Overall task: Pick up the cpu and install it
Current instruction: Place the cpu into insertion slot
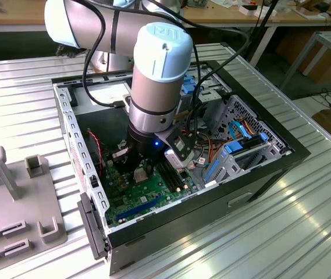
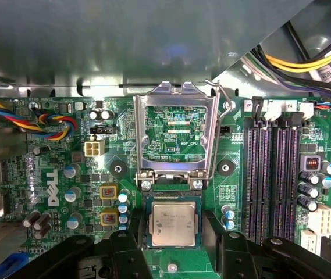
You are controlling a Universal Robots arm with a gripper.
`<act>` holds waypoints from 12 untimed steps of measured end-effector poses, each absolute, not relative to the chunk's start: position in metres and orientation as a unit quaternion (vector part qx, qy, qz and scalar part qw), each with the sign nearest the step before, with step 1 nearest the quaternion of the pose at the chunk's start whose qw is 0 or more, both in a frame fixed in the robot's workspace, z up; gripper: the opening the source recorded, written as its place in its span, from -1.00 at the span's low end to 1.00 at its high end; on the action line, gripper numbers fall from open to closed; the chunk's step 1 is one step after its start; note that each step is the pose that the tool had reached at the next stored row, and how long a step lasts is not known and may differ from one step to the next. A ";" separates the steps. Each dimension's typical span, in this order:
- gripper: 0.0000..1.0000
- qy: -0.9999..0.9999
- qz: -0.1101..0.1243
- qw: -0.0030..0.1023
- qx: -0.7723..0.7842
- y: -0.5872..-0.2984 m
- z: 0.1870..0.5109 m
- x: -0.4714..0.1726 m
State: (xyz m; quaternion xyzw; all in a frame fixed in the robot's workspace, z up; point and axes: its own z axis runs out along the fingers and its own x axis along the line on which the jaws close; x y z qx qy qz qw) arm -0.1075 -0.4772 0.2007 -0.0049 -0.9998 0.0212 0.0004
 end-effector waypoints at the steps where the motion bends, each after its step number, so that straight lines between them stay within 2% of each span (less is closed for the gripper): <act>1: 0.07 -1.000 0.021 0.000 -0.005 -0.477 0.200 -0.108; 12: 0.07 -1.000 0.021 0.000 -0.005 -0.477 0.199 -0.109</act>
